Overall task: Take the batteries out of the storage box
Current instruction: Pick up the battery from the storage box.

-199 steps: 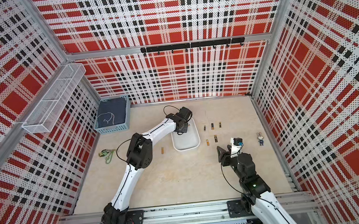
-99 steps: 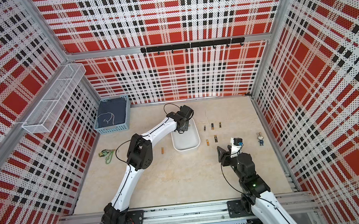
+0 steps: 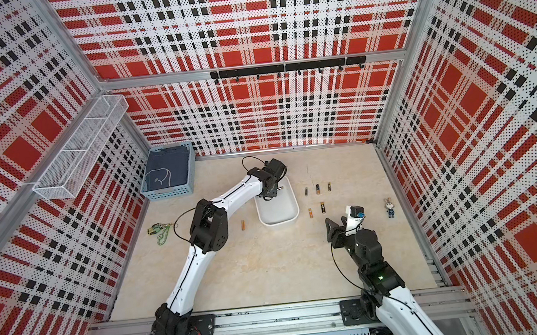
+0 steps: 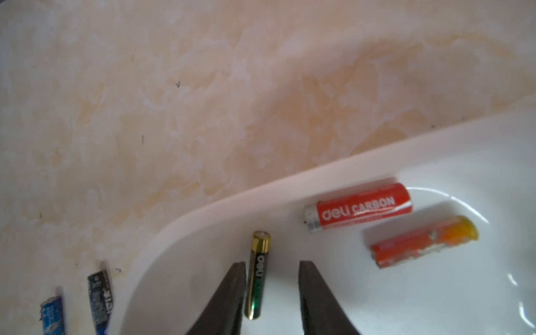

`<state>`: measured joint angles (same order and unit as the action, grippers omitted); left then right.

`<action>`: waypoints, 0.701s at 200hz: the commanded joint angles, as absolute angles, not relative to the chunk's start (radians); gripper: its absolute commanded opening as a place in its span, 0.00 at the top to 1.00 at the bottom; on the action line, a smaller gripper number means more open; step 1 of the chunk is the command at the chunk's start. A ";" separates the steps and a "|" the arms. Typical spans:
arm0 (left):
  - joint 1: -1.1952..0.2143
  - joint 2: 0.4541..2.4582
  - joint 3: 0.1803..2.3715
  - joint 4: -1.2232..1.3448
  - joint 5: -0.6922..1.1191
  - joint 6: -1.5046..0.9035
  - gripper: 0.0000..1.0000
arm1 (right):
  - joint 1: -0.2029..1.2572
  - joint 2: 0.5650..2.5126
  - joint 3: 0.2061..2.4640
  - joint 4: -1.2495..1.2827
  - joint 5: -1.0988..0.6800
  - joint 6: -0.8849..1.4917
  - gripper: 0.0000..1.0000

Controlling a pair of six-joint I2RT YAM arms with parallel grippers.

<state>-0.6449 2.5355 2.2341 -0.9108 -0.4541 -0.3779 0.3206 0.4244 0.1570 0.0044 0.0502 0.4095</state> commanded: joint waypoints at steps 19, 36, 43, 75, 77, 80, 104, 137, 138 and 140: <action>-0.637 2.588 2.255 -0.933 -0.456 -0.401 0.65 | 0.328 0.391 0.149 0.000 0.081 0.417 0.32; -0.634 2.595 2.252 -0.933 -0.444 -0.408 0.68 | 0.327 0.384 0.148 -0.003 0.089 0.418 0.31; -0.634 2.593 2.254 -0.933 -0.443 -0.410 0.70 | 0.328 0.384 0.149 -0.005 0.090 0.420 0.31; -0.646 2.575 2.274 -0.927 -0.422 -0.413 0.78 | 0.327 0.390 0.149 -0.003 0.095 0.420 0.31; -0.647 2.572 2.275 -0.926 -0.419 -0.414 0.79 | 0.327 0.390 0.149 -0.004 0.095 0.420 0.31; -0.647 2.569 2.276 -0.926 -0.416 -0.416 0.80 | 0.328 0.390 0.150 -0.003 0.094 0.421 0.31; -0.650 2.545 2.270 -0.927 -0.400 -0.423 0.80 | 0.328 0.390 0.150 -0.003 0.101 0.421 0.31; -0.649 2.527 2.240 -0.928 -0.370 -0.429 0.77 | 0.328 0.390 0.150 -0.006 0.104 0.423 0.31; -0.649 2.527 2.239 -0.928 -0.368 -0.429 0.77 | 0.328 0.390 0.150 -0.006 0.104 0.423 0.31; -0.650 2.525 2.235 -0.928 -0.367 -0.431 0.76 | 0.327 0.390 0.150 -0.005 0.104 0.423 0.31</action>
<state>-0.6456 2.5515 2.2490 -0.9146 -0.4141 -0.4168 0.3206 0.3939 0.1555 -0.0021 0.0910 0.4137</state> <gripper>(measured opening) 0.228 0.689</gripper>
